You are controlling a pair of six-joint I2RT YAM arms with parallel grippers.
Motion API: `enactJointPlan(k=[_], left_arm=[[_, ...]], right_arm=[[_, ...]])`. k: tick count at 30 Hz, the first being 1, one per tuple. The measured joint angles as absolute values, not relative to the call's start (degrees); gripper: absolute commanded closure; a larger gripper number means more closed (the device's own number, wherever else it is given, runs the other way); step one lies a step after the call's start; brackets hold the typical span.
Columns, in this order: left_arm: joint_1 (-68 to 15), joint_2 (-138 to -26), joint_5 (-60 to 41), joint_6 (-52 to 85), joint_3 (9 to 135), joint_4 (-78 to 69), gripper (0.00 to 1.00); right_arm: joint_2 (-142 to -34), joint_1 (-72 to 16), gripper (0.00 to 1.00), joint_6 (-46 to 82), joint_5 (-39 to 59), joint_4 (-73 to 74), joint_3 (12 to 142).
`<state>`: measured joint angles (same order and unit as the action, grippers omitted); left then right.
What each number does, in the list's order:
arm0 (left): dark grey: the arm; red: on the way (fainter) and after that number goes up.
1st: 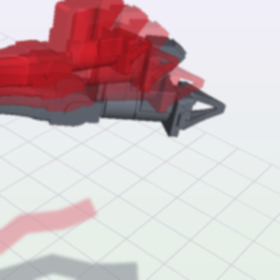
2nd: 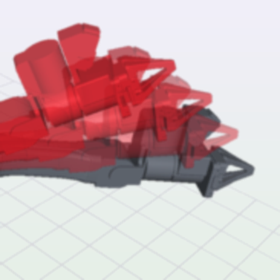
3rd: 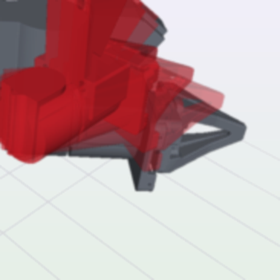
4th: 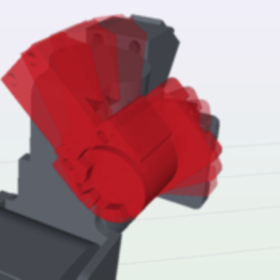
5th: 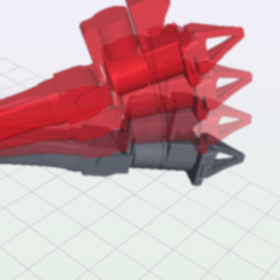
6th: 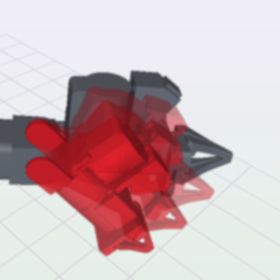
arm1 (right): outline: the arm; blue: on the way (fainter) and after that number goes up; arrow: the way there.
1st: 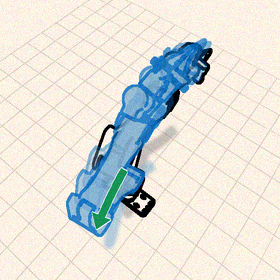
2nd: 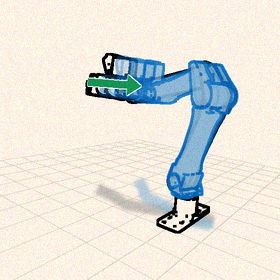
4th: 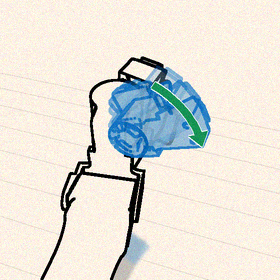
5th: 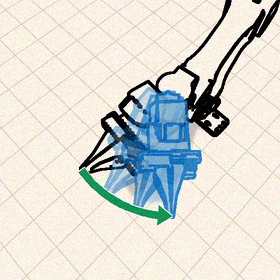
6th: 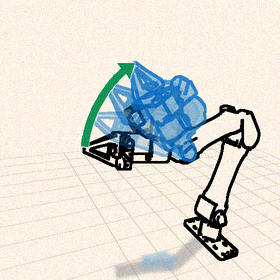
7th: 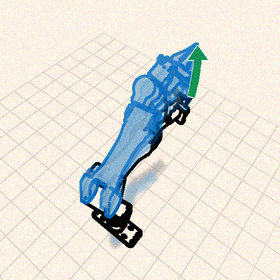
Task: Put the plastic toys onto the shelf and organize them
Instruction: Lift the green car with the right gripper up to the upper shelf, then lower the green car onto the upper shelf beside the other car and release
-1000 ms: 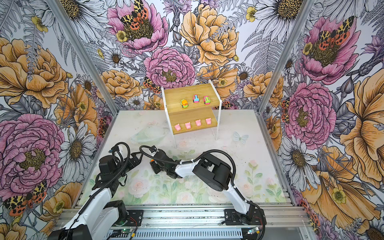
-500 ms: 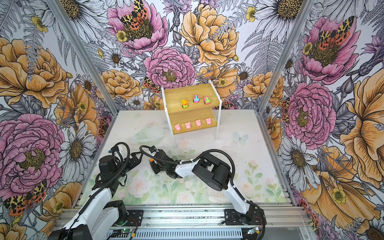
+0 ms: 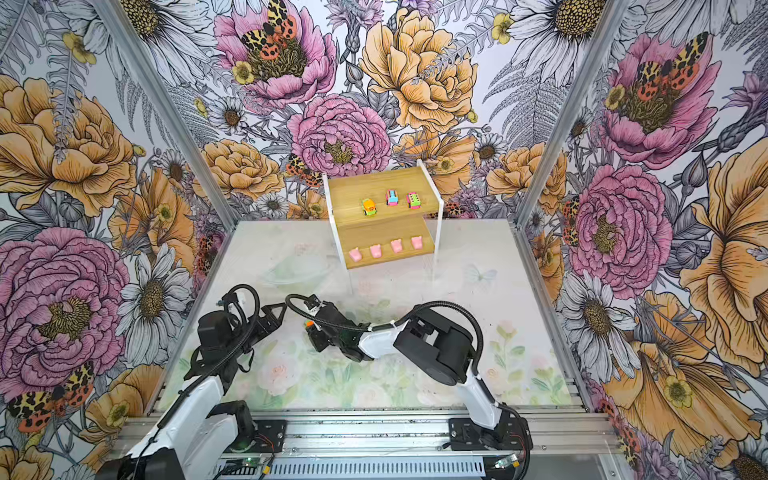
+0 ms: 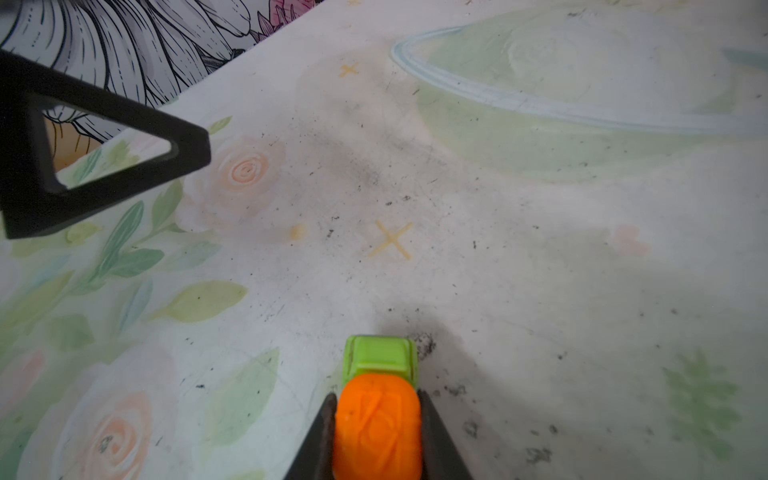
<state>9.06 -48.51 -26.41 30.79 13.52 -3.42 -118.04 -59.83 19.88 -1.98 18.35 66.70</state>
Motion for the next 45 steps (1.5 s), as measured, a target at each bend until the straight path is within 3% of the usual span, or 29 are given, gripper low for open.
enactJointPlan(k=[12,20,31,45], left_arm=[[8.2,-51.9,-29.6,31.2,13.1,-10.9,0.01],[3.3,-59.1,-33.1,31.1,13.3,-19.5,0.01],[-2.7,-71.6,-36.2,28.3,21.8,-27.5,0.01],[-3.6,-83.4,-42.8,28.2,22.6,-39.8,0.01]], right_arm=[[-93.7,-56.8,0.78,16.5,-6.5,-0.6,71.0],[-85.3,-51.7,0.79,15.4,-10.7,-8.7,78.1],[-87.5,-49.5,0.81,15.4,-22.6,-11.4,88.5],[-96.7,-47.5,0.8,15.6,-25.8,-12.7,97.3]])
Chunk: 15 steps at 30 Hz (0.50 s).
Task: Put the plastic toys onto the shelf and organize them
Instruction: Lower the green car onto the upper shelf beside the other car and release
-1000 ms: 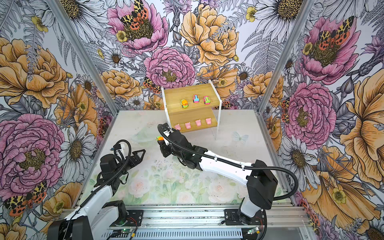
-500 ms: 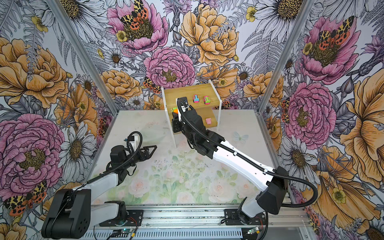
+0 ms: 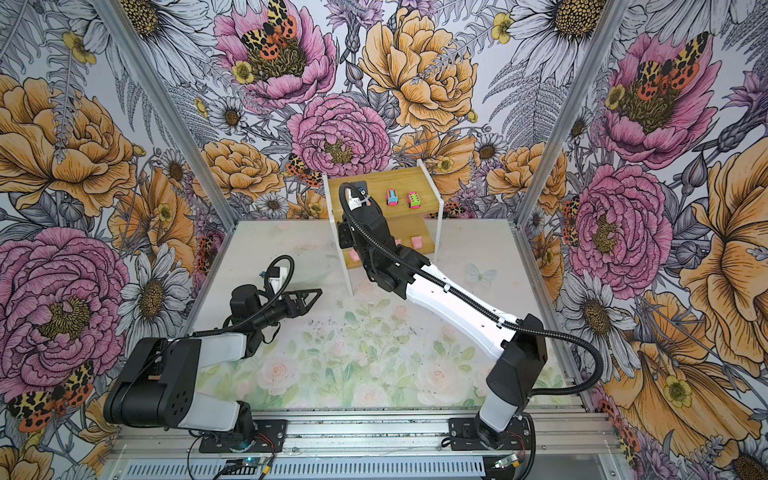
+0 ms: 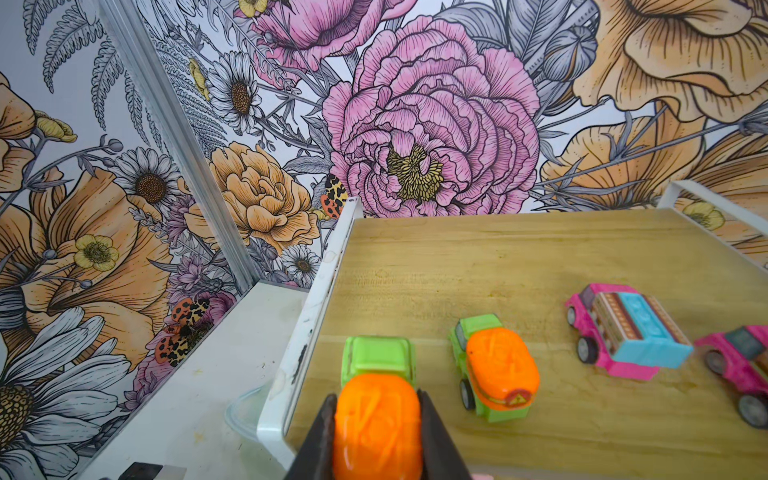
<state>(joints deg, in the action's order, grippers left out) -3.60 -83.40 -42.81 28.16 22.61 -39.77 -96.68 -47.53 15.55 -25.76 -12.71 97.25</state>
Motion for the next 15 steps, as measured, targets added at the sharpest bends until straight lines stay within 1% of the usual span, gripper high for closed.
enactJointPlan(k=[15], left_arm=[[-4.3,-83.9,-44.7,27.9,22.6,-41.0,0.01]], right_arm=[[-102.3,-47.2,0.81,15.7,-26.3,-13.1,102.2]])
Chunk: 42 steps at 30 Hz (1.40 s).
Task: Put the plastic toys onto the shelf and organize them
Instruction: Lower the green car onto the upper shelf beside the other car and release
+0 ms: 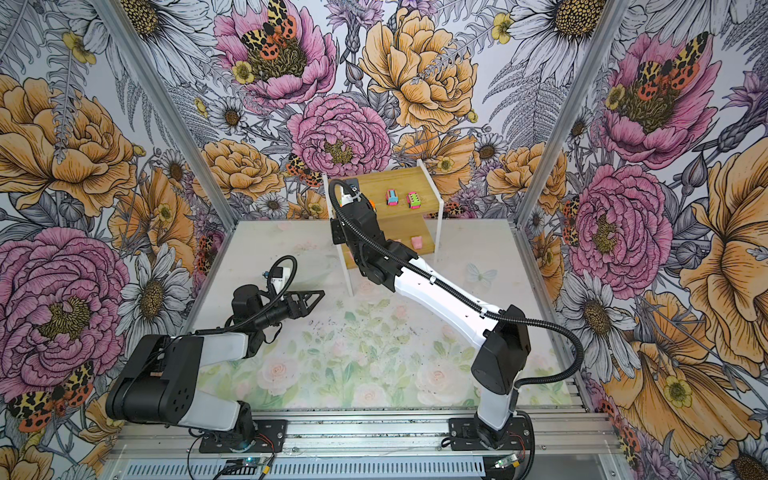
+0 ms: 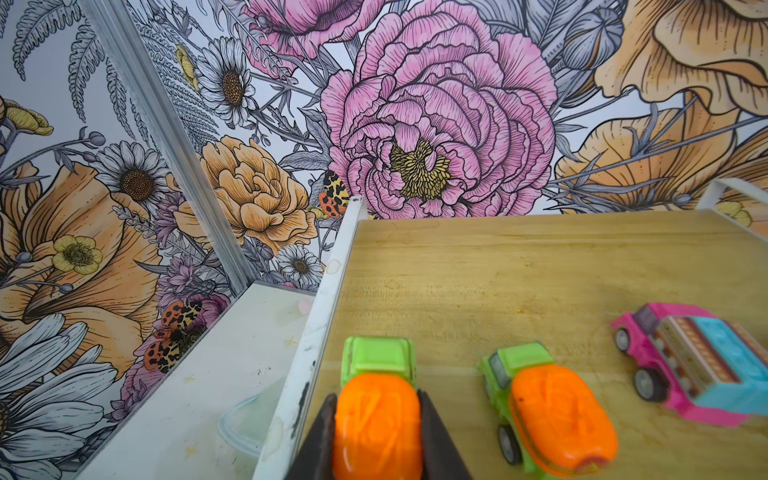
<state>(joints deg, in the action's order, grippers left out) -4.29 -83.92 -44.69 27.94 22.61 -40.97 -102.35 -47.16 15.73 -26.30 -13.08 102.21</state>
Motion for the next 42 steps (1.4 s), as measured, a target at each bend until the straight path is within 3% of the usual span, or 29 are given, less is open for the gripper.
enactJointPlan(k=[20,27,42], left_arm=[[-4.3,-83.9,-44.7,27.9,22.6,-41.0,0.01],[-4.3,-84.1,-44.7,27.9,22.6,-41.0,0.01],[-4.3,-84.1,-44.7,27.9,22.6,-41.0,0.01]], right_arm=[[-103.7,-47.2,0.79,16.9,-29.4,-13.1,103.2],[-104.0,-47.2,0.69,17.1,-29.8,-13.1,103.4],[-104.8,-47.2,0.71,17.5,-28.9,-13.2,103.8]])
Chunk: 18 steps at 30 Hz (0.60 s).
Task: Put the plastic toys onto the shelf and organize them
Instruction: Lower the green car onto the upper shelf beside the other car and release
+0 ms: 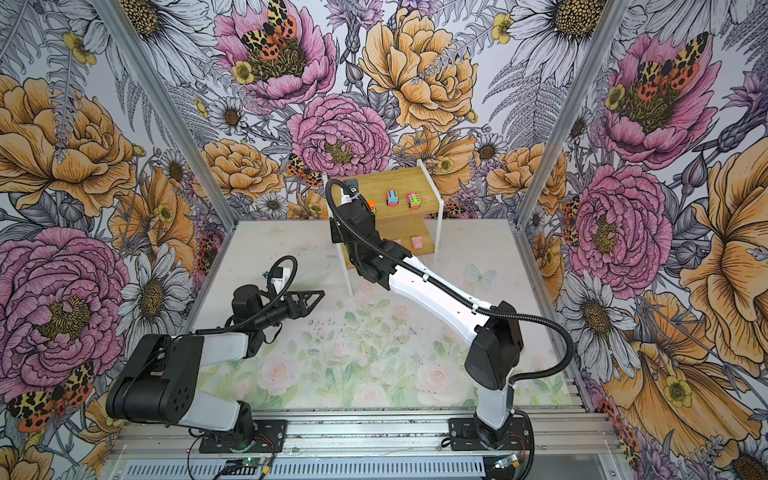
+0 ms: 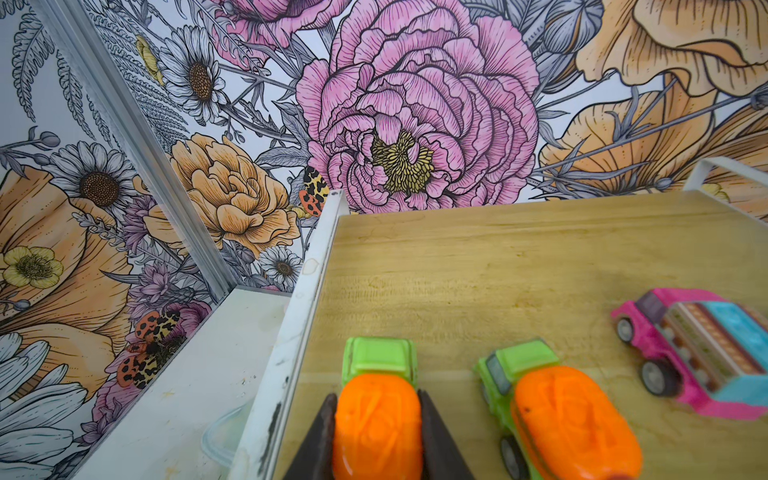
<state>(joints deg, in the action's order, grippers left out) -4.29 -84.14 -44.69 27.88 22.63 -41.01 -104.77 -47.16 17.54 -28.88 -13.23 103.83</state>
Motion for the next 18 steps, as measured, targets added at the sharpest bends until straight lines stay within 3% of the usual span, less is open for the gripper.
enactJointPlan(k=[18], left_arm=[[-4.3,-84.1,-44.7,27.9,22.6,-41.0,0.01]], right_arm=[[-104.7,-47.2,0.65,18.4,-28.2,-13.3,103.9]])
